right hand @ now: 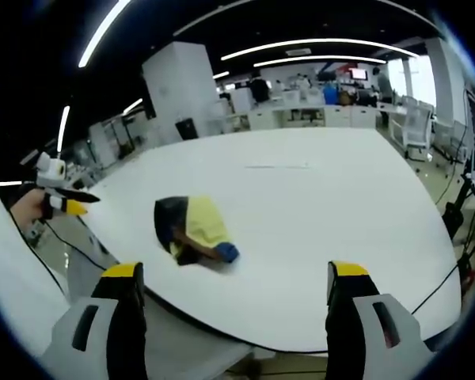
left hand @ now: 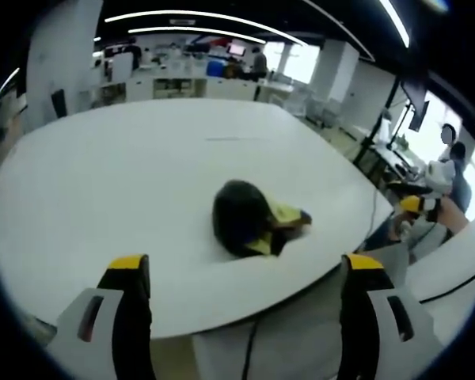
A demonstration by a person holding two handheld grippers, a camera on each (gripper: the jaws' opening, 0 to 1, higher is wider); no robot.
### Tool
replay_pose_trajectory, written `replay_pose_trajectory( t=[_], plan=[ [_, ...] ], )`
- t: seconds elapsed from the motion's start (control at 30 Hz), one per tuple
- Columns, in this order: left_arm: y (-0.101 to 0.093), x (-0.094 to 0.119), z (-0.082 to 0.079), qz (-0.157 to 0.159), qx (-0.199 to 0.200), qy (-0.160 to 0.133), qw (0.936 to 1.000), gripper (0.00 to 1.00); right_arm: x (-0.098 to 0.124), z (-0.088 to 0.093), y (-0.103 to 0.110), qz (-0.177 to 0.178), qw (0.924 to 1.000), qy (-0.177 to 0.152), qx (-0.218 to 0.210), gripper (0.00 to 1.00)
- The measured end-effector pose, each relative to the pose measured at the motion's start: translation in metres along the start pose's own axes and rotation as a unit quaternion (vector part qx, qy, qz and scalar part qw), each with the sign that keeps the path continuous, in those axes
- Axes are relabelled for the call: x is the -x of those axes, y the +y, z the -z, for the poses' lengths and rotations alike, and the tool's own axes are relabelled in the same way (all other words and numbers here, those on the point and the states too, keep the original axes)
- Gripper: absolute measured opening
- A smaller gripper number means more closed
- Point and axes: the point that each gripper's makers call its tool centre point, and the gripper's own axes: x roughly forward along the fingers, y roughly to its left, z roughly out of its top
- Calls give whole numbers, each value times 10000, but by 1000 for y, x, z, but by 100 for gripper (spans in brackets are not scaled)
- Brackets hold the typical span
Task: Fold the garment on the visible template until the final outline fits inside the template.
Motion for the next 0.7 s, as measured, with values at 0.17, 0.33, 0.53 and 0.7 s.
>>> replay_pose_trajectory(
  t=[0.17, 0.33, 0.53, 0.7],
  plan=[
    [0, 0, 1, -5, 8, 19, 10000, 97, -1, 2, 0, -6, 10000, 20, -4, 95],
    [0, -1, 2, -15, 12, 32, 10000, 97, -2, 3, -1, -17, 10000, 32, -11, 95],
    [0, -1, 2, -11, 7, 47, 10000, 96, -3, 3, 0, -35, 10000, 40, -8, 95],
    [0, -2, 2, -7, 18, 50, 10000, 96, -4, 3, 0, -35, 10000, 52, -10, 95]
  ],
)
